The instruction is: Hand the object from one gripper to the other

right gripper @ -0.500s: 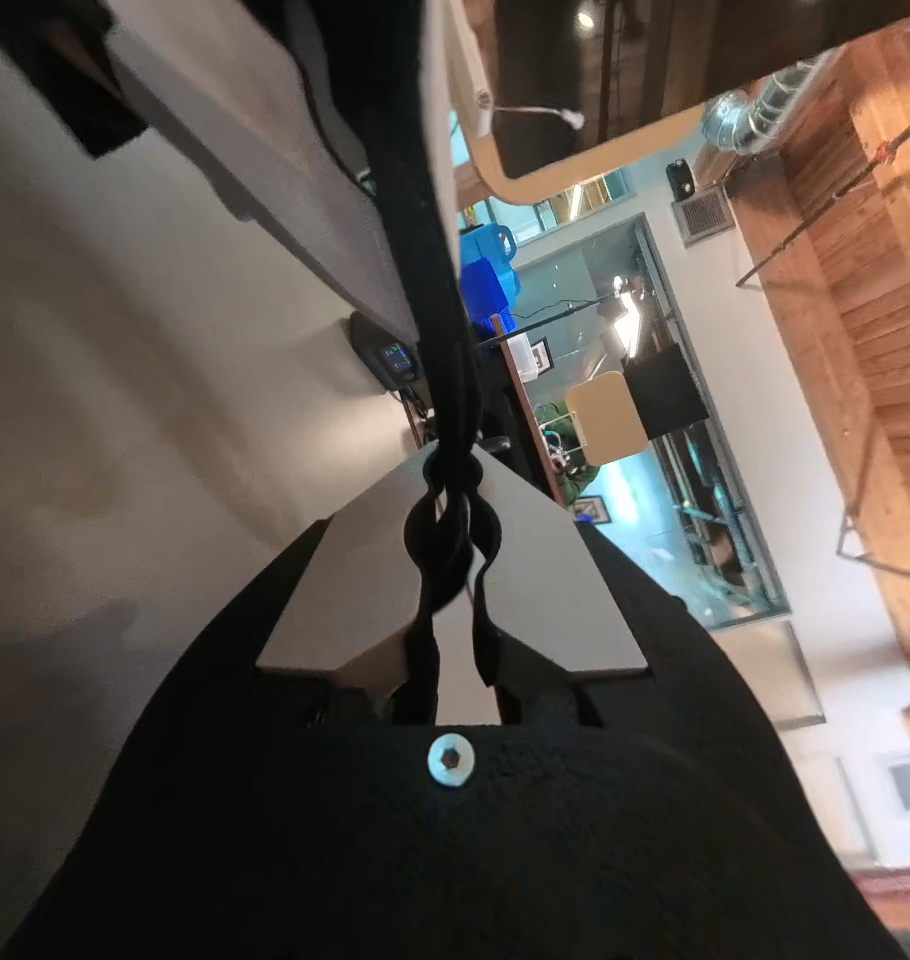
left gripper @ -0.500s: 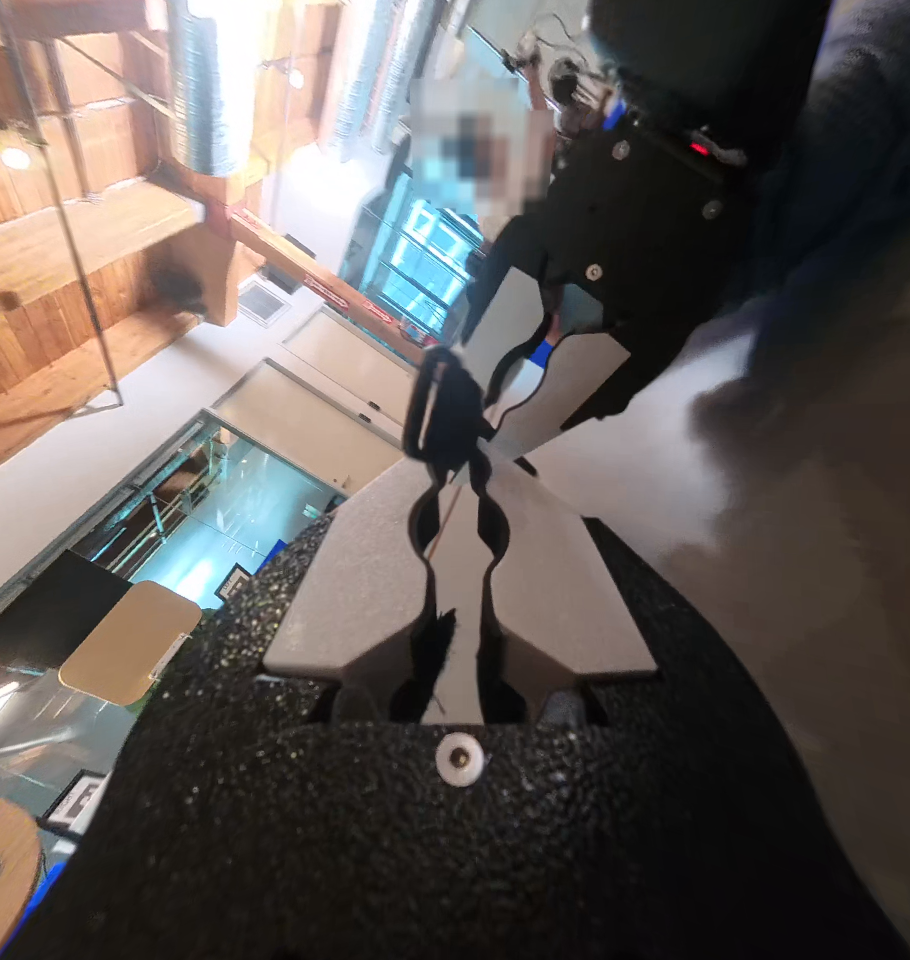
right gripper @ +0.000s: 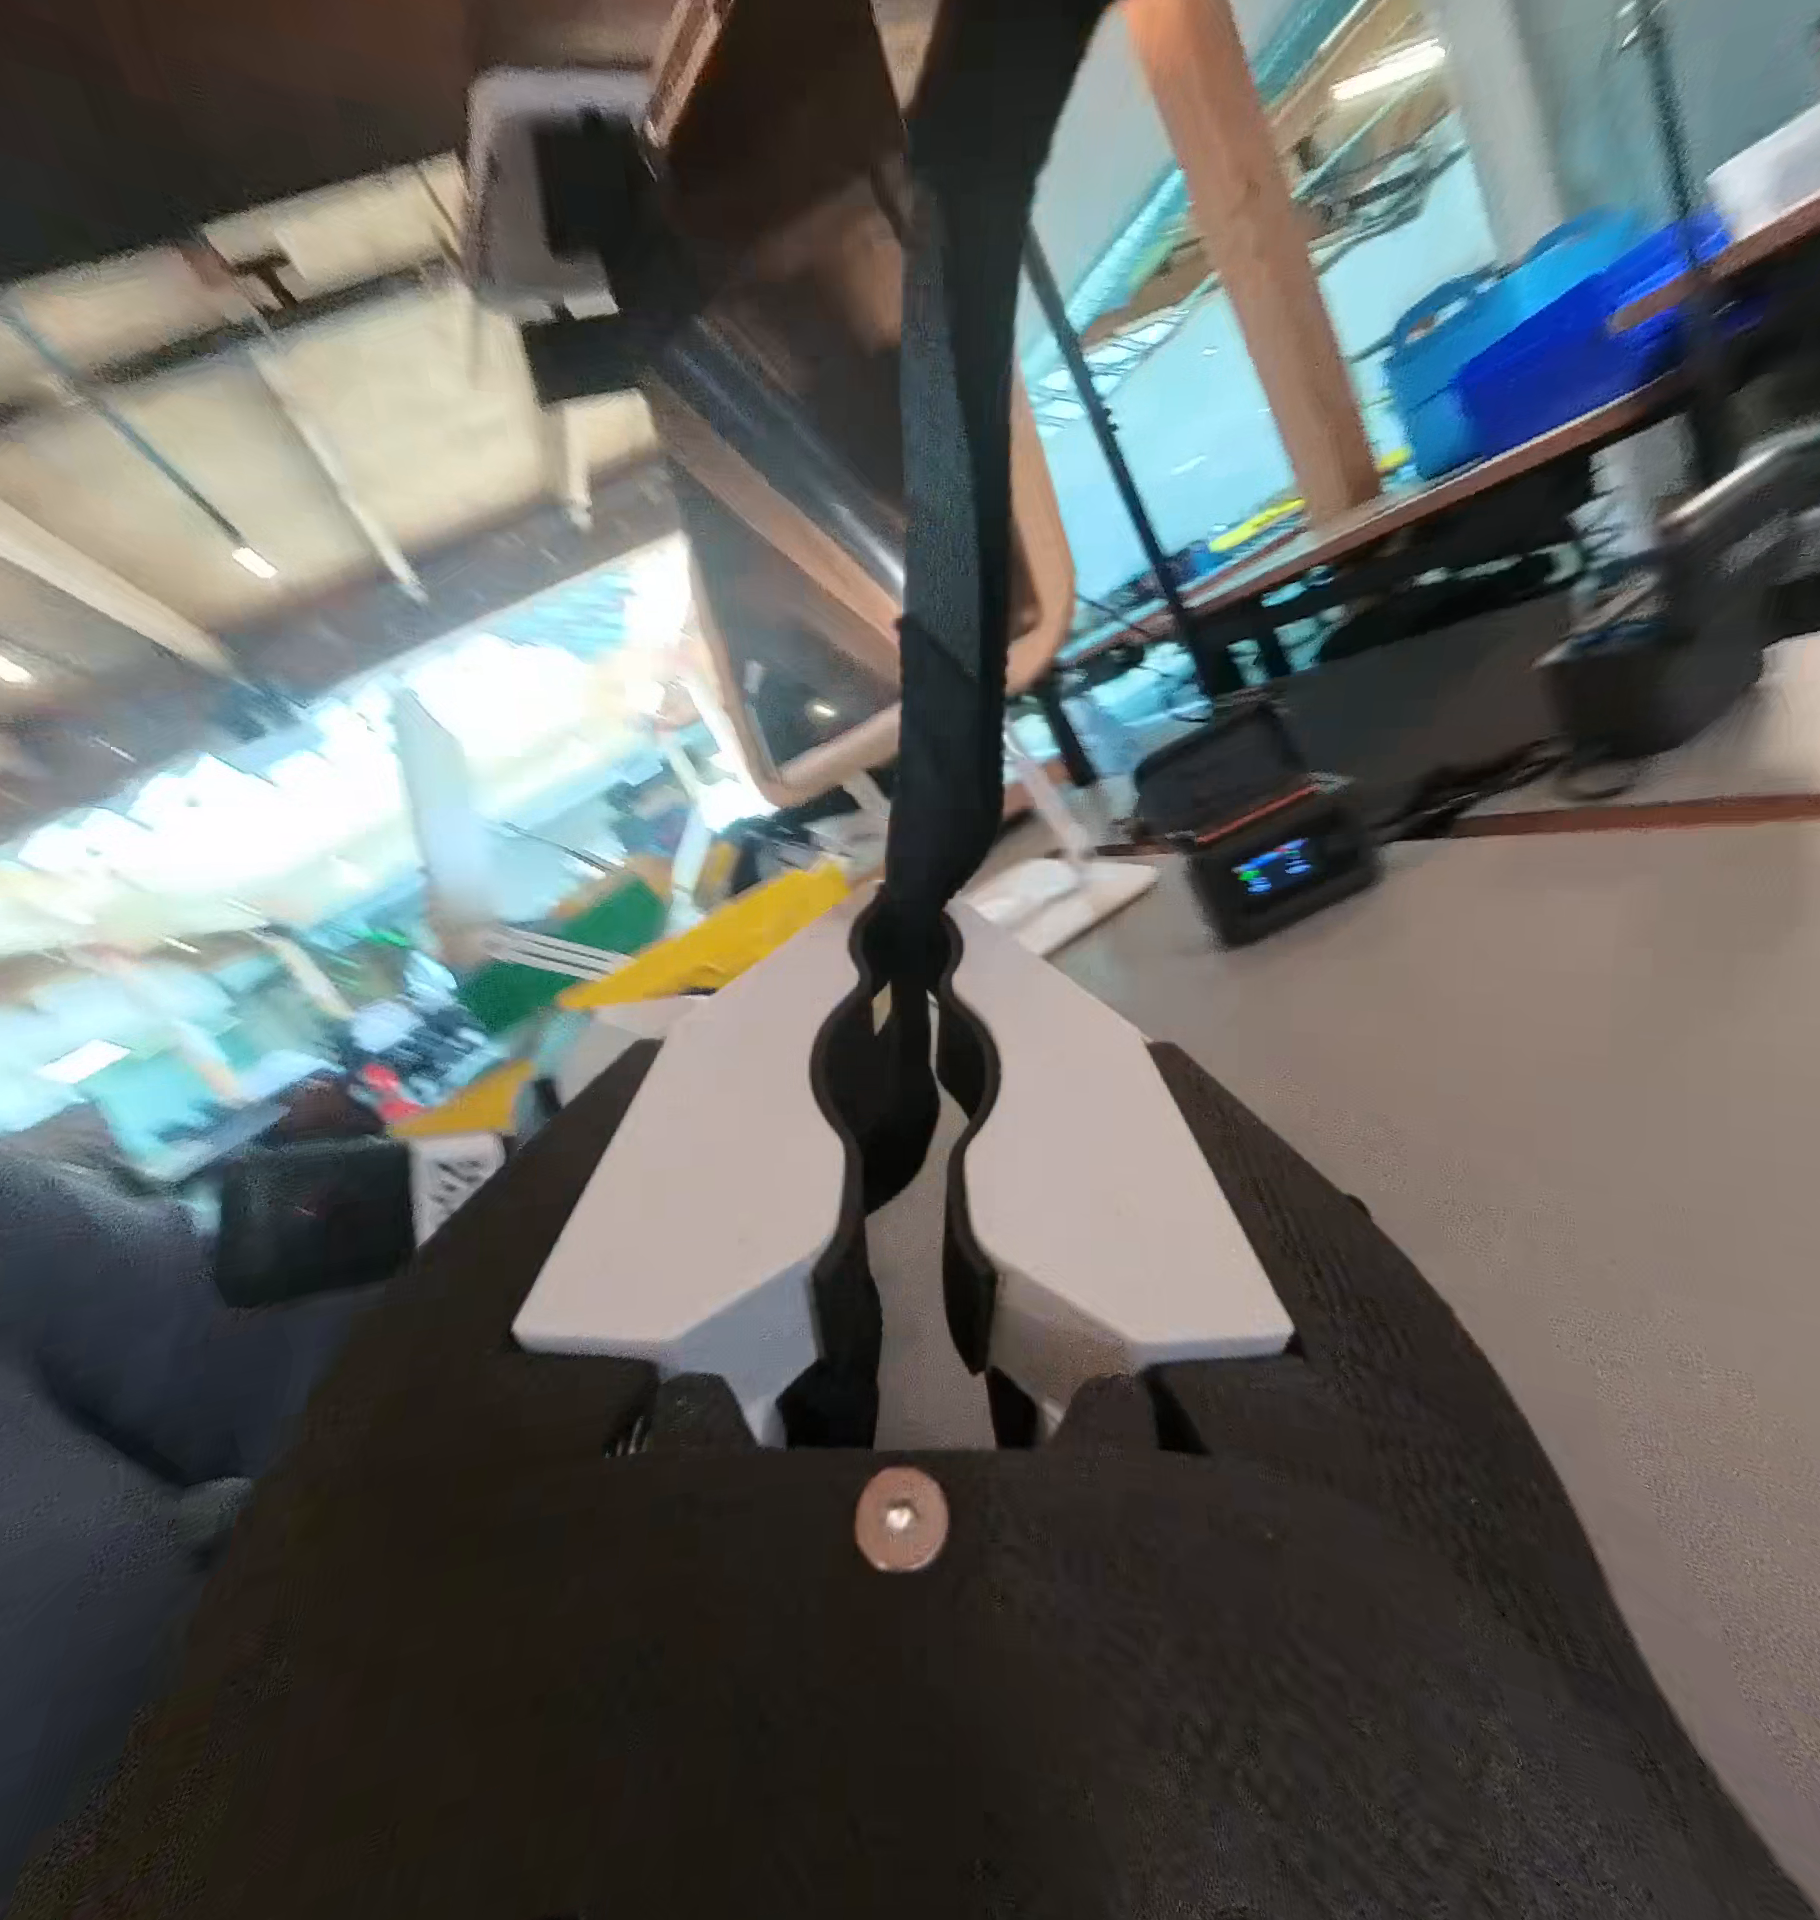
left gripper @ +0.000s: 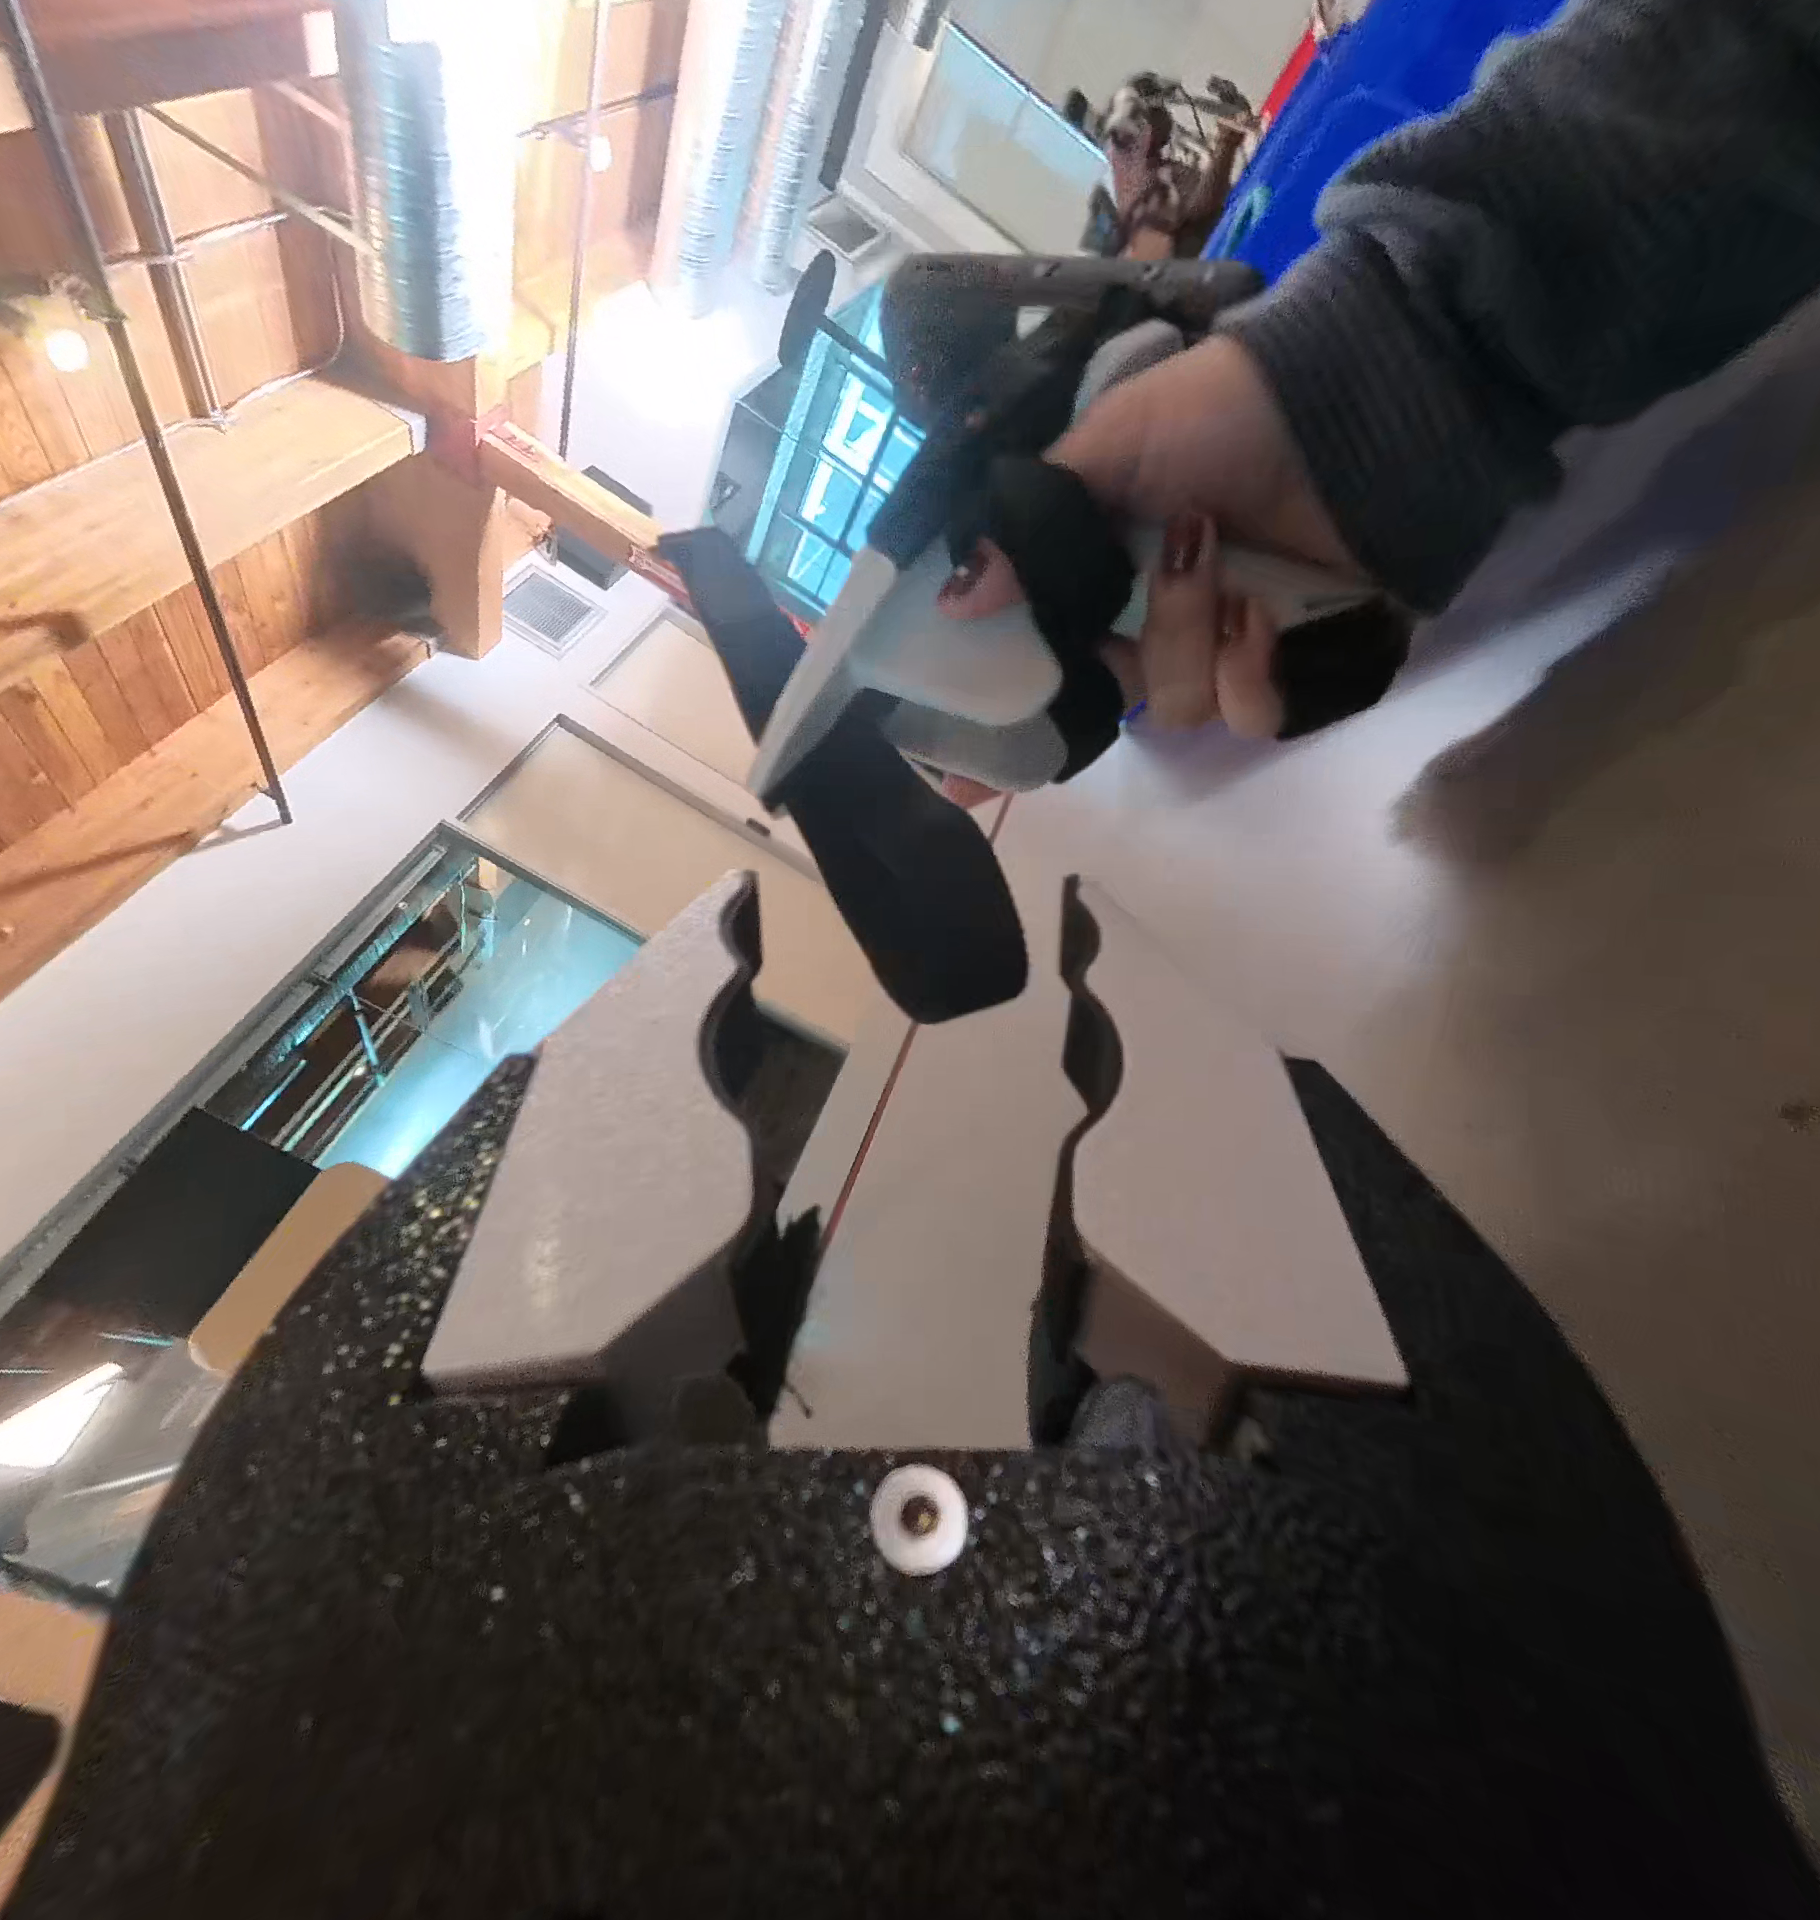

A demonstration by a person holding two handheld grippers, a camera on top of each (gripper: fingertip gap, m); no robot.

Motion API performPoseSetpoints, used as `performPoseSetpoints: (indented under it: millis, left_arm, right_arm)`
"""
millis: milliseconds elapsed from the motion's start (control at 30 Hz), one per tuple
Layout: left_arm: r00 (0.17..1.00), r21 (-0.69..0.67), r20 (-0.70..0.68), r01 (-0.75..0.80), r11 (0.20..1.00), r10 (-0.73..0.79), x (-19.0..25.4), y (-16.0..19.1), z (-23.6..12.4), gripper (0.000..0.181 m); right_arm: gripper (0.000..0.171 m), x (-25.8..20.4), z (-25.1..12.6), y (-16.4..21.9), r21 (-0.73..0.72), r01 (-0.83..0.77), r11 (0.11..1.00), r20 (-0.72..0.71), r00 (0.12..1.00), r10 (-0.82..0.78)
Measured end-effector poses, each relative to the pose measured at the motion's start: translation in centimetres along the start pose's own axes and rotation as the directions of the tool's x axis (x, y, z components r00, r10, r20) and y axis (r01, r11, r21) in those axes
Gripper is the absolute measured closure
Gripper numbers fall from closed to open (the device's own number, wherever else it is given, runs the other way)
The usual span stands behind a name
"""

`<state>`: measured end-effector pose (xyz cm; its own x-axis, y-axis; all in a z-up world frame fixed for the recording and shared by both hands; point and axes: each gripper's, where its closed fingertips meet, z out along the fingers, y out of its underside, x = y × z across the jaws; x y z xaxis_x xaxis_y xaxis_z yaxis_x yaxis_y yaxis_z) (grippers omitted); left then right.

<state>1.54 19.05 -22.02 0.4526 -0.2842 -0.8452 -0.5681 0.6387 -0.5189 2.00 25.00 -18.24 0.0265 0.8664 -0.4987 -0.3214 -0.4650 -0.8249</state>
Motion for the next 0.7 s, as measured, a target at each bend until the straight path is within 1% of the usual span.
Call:
performPoseSetpoints:
  millis: [100, 133, 167, 267, 367, 467, 533, 567, 600, 667, 700]
  left_arm:
    - [0.995, -0.047, 0.028, -0.095, 0.994, 0.097, 0.0, 0.3, 0.3, 0.109]
    - [0.992, -0.051, 0.037, -0.121, 0.991, 0.123, 0.0, 0.2, 0.4, 0.107]
    - [0.988, -0.061, 0.044, -0.147, 0.987, 0.150, 0.0, 0.2, 0.4, 0.110]
    - [0.980, -0.068, 0.046, -0.190, 0.979, 0.193, 0.1, 0.1, 0.4, 0.126]
    - [0.981, -0.059, 0.063, -0.177, 0.982, 0.181, -0.2, -0.1, 0.2, 0.156]
    - [0.983, -0.082, 0.067, -0.165, 0.983, 0.171, -0.4, 0.3, 0.3, 0.162]
    - [0.986, -0.109, 0.108, -0.118, 0.987, 0.129, -1.4, 0.7, 0.2, 0.168]
    - [0.988, -0.114, 0.126, -0.077, 0.990, 0.091, -1.9, 0.9, 0.1, 0.169]
    - [0.989, -0.109, 0.142, -0.024, 0.994, 0.039, -2.4, 1.1, 0.0, 0.169]
    - [0.979, -0.101, 0.183, 0.105, 0.989, -0.085, -3.6, 1.7, -0.3, 0.169]
    - [0.967, -0.091, 0.197, 0.180, 0.980, -0.159, -4.2, 2.0, -0.5, 0.169]
  right_arm:
    - [0.169, -1.1, 0.2, 0.0, 0.008, -0.153, 0.988, 0.115, 0.982, 0.151]
    - [0.169, -1.3, 0.3, 0.1, 0.005, -0.188, 0.982, 0.135, 0.973, 0.185]
    - [0.169, -1.4, 0.4, 0.3, -0.002, -0.216, 0.976, 0.151, 0.965, 0.213]
    - [0.169, -1.4, 0.6, 0.9, -0.028, -0.259, 0.966, 0.158, 0.953, 0.260]
    - [0.169, -0.9, 0.7, 1.4, -0.047, -0.262, 0.964, 0.131, 0.955, 0.266]
    - [0.169, -0.8, 0.7, 1.2, -0.038, -0.266, 0.963, 0.130, 0.954, 0.269]
    - [0.167, -0.6, 0.7, 1.2, -0.033, -0.244, 0.969, 0.110, 0.963, 0.246]
    - [0.162, -0.4, 0.7, 1.2, -0.032, -0.222, 0.975, 0.091, 0.970, 0.224]
    - [0.152, -0.1, 0.8, 1.3, -0.031, -0.195, 0.980, 0.061, 0.979, 0.196]
    - [0.127, 0.7, 0.9, 1.4, -0.044, -0.109, 0.993, -0.020, 0.994, 0.109]
    - [0.121, 1.1, 0.9, 1.5, -0.056, -0.044, 0.997, -0.065, 0.997, 0.041]
